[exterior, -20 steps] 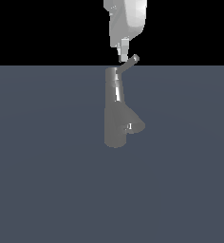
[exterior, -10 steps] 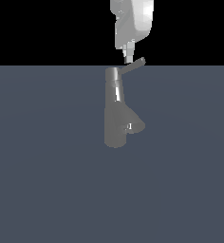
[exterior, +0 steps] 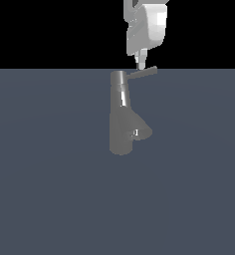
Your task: Turn on the faucet by rotating a designated handle.
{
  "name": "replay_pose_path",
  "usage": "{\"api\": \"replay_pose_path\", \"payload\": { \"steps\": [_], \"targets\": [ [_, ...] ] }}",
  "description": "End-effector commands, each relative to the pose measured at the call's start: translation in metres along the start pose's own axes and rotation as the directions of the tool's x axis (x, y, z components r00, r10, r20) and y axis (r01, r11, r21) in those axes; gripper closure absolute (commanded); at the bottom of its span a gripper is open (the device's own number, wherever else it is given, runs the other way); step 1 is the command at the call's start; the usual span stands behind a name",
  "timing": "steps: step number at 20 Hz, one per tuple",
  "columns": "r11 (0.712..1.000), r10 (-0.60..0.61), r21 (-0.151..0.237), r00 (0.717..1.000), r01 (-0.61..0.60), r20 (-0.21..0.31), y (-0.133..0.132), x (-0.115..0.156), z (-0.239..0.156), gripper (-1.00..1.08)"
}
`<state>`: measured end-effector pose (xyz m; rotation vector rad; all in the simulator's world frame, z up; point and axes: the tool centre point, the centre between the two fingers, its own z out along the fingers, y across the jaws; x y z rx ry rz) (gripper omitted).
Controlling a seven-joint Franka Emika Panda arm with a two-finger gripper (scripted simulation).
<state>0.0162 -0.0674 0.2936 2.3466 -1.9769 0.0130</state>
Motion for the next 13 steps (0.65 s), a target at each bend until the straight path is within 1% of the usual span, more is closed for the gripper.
{"api": "replay_pose_path", "payload": {
  "steps": [1, 13],
  "targets": [
    [1.000, 0.020, -0.011, 1.000, -0.020, 0.000, -0.001, 0.017, 0.010, 1.08],
    [0.999, 0.032, -0.016, 0.999, -0.032, -0.001, -0.018, 0.048, 0.021, 1.08]
  ]
}}
